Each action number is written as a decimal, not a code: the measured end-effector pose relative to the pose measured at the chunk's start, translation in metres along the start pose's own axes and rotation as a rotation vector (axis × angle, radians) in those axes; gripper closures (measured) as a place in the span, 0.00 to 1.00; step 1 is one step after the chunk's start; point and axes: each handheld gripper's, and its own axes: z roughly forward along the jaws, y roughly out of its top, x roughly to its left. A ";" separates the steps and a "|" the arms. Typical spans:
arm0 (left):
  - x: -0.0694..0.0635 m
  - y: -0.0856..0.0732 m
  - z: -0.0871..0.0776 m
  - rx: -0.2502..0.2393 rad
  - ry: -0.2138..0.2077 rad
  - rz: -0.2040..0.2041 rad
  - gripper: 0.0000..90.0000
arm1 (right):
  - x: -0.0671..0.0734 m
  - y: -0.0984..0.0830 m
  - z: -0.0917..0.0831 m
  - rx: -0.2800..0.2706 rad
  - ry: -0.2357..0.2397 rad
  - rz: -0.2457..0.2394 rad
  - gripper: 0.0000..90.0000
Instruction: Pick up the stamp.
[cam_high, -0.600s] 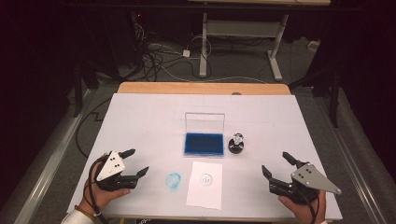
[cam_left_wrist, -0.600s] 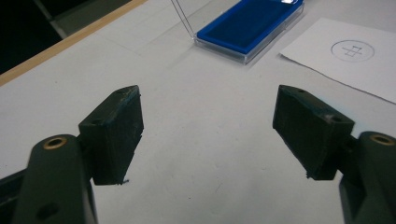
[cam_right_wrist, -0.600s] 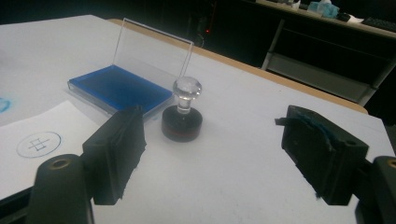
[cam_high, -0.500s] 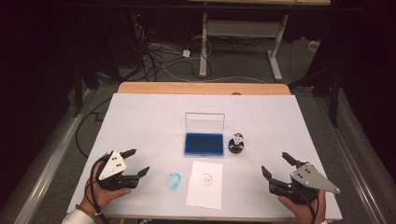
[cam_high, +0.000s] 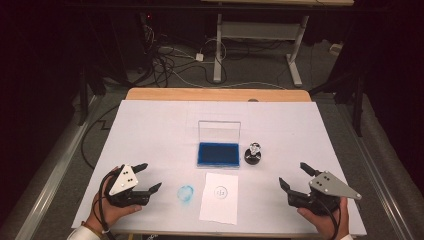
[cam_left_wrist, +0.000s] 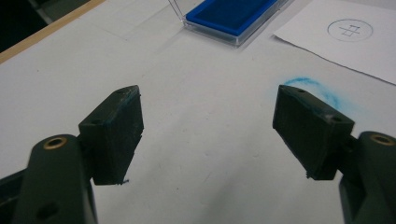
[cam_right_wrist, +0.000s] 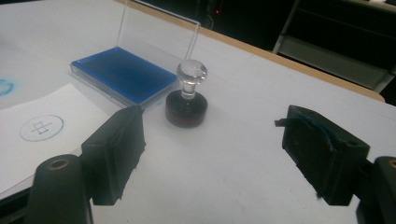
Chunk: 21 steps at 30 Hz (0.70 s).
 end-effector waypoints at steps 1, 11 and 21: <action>0.000 0.000 0.000 0.005 0.001 0.004 0.26 | -0.001 0.001 0.001 0.001 0.009 0.003 0.23; 0.000 -0.002 0.000 0.023 0.002 -0.002 0.27 | -0.013 0.021 0.023 0.093 0.100 -0.001 0.27; 0.000 -0.004 0.002 0.044 -0.009 -0.005 0.27 | -0.016 0.045 0.064 0.166 0.132 -0.003 0.28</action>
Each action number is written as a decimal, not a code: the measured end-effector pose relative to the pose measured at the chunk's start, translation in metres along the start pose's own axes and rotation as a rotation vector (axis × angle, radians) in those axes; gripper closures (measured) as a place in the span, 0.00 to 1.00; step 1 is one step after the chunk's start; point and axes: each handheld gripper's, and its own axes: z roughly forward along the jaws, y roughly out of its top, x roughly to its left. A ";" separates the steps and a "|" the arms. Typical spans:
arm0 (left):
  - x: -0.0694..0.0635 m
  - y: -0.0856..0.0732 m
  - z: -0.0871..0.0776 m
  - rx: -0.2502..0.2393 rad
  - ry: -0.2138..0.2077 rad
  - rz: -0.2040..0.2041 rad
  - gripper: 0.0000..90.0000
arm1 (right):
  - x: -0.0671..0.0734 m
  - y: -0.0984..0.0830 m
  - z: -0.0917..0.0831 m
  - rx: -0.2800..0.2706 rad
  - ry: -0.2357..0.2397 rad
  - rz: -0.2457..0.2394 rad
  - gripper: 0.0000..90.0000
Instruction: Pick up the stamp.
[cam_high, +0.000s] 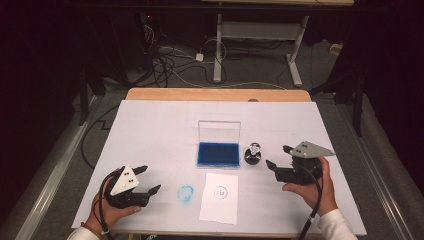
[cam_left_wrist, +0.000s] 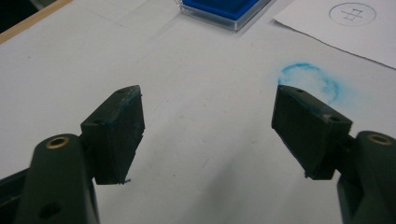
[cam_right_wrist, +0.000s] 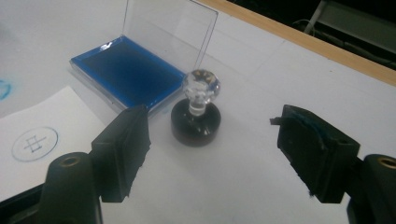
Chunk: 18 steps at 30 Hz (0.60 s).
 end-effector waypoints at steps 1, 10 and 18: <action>0.000 0.000 0.000 0.006 -0.001 0.000 0.27 | 0.000 0.000 0.000 0.000 0.000 0.000 0.28; 0.000 -0.003 0.001 0.024 -0.009 -0.001 0.27 | 0.006 0.020 0.046 0.107 0.047 -0.041 0.30; -0.001 -0.005 0.002 0.031 -0.011 0.002 0.27 | 0.004 0.026 0.071 0.178 0.053 -0.016 0.33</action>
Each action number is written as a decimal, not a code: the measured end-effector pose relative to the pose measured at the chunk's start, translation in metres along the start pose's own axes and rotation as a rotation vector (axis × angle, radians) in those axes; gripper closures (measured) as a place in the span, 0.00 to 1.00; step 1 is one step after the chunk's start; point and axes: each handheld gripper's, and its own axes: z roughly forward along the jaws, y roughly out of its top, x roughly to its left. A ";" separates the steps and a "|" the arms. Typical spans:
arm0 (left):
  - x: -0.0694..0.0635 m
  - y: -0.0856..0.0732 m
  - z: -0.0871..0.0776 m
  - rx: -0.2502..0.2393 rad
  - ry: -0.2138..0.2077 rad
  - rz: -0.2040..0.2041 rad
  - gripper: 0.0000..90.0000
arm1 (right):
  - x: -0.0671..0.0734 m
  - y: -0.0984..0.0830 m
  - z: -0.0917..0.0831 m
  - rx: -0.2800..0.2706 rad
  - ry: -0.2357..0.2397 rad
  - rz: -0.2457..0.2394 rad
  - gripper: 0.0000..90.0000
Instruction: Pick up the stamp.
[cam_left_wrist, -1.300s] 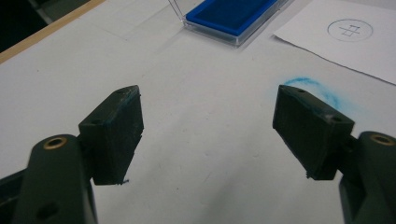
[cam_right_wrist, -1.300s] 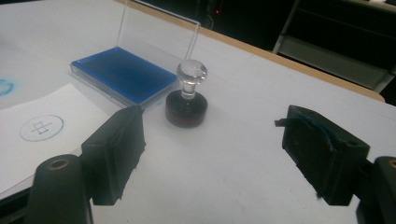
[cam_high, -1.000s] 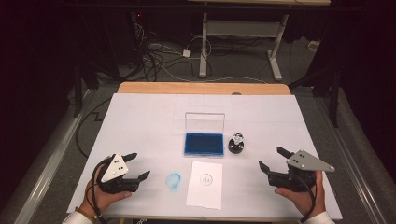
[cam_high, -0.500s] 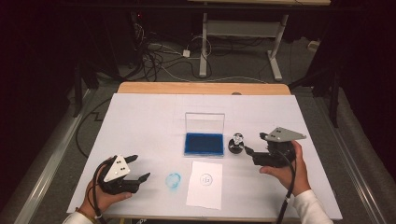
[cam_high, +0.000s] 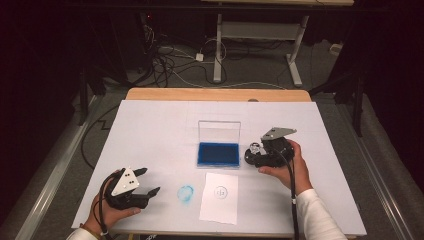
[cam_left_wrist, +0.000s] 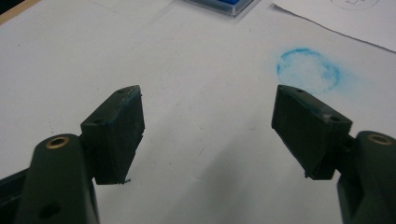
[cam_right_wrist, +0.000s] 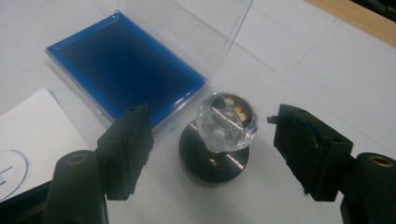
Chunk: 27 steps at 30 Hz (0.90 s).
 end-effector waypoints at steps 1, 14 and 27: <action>0.000 0.000 0.000 0.002 0.000 0.001 0.27 | -0.001 0.000 0.002 0.007 0.007 0.003 0.33; -0.002 0.001 0.002 0.003 -0.010 0.010 0.27 | -0.002 0.004 0.020 0.047 0.026 0.005 0.48; -0.003 0.000 0.004 0.021 -0.015 0.021 0.27 | -0.007 0.003 0.019 0.041 0.009 0.022 0.62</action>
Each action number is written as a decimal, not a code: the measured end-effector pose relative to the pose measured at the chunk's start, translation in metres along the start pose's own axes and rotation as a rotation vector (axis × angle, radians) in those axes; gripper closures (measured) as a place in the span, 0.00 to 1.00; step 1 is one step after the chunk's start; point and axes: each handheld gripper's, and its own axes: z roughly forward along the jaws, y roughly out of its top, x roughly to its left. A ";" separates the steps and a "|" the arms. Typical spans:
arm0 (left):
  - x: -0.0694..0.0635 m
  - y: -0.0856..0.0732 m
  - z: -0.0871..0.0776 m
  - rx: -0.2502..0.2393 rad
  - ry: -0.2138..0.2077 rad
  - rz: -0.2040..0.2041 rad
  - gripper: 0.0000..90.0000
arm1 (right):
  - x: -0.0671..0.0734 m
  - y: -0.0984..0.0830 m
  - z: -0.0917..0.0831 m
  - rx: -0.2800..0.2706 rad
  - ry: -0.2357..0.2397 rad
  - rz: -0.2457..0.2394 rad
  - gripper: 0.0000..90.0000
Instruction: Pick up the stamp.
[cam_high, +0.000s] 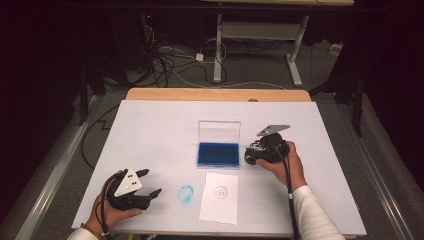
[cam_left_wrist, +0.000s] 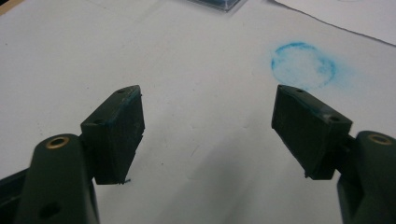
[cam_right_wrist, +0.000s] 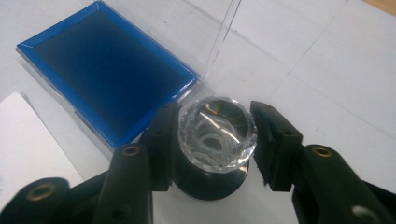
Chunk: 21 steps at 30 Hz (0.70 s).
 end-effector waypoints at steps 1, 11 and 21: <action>0.000 0.000 0.000 0.001 -0.001 0.001 0.27 | -0.001 0.000 0.000 0.000 0.005 -0.001 0.62; -0.001 0.001 0.000 -0.002 -0.004 0.004 0.27 | 0.000 0.000 0.000 0.011 0.004 -0.031 0.63; 0.005 -0.001 0.002 0.002 0.000 -0.013 0.27 | 0.003 0.001 -0.008 -0.002 0.015 -0.079 0.63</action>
